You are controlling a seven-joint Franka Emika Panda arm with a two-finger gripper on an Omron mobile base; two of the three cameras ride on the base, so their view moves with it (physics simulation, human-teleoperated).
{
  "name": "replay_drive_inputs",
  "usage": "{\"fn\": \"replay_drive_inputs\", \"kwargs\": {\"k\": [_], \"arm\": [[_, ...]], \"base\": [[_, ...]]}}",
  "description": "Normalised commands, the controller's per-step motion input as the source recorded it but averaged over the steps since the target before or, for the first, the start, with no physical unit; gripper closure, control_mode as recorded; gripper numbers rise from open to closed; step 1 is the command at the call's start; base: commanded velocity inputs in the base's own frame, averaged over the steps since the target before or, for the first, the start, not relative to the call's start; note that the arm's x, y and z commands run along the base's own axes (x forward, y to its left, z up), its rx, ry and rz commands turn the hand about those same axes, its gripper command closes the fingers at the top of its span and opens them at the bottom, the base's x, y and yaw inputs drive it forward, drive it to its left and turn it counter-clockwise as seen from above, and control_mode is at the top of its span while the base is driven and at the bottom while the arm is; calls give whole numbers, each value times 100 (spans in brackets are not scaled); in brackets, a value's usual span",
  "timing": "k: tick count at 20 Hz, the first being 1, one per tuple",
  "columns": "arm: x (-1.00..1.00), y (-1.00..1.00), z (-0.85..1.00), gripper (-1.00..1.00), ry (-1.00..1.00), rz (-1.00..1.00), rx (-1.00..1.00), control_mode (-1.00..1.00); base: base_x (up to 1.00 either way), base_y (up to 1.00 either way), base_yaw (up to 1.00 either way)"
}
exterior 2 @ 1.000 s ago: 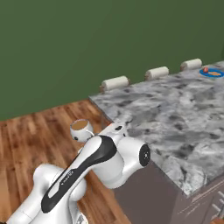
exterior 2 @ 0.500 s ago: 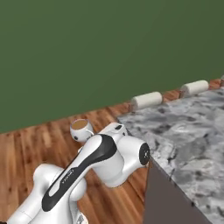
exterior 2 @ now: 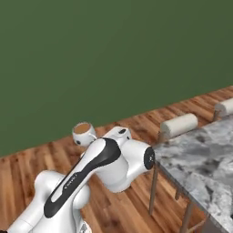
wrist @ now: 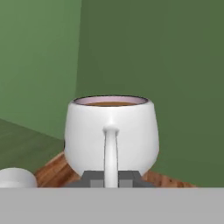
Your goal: Pick up the brewed coffee from the coffee machine and place it next to the breakfast plate on the dining counter.
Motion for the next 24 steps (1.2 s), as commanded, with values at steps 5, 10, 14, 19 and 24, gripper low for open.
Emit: {"fn": "replay_drive_inputs", "kwargs": {"k": [5, 10, 14, 19, 24], "arm": [[0, 0, 0, 100, 0, 0, 0, 100], [0, 0, 0, 100, 0, 0, 0, 100], [0, 0, 0, 100, 0, 0, 0, 100], [0, 0, 0, 100, 0, 0, 0, 100], [0, 0, 0, 100, 0, 0, 0, 100]], "base": [[82, 95, -45], [83, 82, -56], [96, 69, -57], [100, 51, -56], [100, 25, -55]]}}
